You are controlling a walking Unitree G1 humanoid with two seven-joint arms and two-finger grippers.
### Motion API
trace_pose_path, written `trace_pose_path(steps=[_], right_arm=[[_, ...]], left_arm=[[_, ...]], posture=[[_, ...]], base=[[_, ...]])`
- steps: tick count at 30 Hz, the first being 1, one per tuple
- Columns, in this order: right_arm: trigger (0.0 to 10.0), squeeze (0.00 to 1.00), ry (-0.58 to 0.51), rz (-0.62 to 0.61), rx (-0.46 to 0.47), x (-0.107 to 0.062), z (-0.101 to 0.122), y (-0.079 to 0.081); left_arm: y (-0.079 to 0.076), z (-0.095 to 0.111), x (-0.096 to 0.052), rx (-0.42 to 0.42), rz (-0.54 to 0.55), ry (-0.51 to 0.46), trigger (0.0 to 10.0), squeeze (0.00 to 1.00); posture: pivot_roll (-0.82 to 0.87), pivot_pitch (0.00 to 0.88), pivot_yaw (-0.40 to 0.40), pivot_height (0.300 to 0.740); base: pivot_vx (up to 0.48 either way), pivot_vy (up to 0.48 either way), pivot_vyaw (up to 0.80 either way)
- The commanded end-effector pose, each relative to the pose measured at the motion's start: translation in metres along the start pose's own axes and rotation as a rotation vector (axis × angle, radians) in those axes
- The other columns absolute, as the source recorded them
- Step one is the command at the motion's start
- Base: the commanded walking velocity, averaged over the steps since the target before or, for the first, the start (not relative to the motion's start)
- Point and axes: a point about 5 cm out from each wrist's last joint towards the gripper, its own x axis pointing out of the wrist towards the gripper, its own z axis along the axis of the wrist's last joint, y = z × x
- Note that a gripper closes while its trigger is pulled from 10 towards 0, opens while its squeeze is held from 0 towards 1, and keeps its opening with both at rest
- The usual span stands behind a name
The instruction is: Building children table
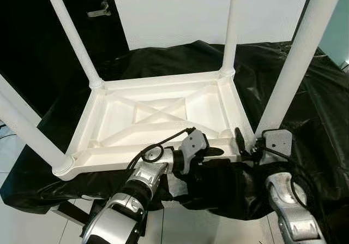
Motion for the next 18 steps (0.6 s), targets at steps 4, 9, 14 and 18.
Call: trace_pose_path(steps=[4, 9, 14, 18], right_arm=[[0.0, 0.00, 0.060, 0.208, 0.002, 0.001, -0.007, -0.002], [0.0, 0.00, 0.055, 0.306, 0.000, -0.001, -0.002, -0.007], [0.0, 0.00, 0.063, 0.391, -0.014, -0.003, 0.001, -0.015], [0.0, 0.00, 0.100, 0.463, -0.016, -0.008, -0.002, -0.018]], left_arm=[[-0.022, -0.031, 0.002, -0.094, -0.132, 0.122, 10.0, 0.00], [-0.022, -0.031, 0.002, -0.096, -0.132, 0.123, 10.0, 0.00], [-0.023, -0.032, 0.001, -0.097, -0.134, 0.124, 10.0, 0.00], [-0.023, -0.032, 0.001, -0.096, -0.135, 0.124, 10.0, 0.00]], posture=[[-0.17, 0.000, 0.083, 0.740], [-0.17, 0.000, 0.085, 0.740], [-0.17, 0.000, 0.086, 0.740], [-0.17, 0.000, 0.085, 0.740]], base=[[0.000, 0.000, 0.00], [0.000, 0.000, 0.00], [0.000, 0.000, 0.00], [0.000, 0.000, 0.00]])
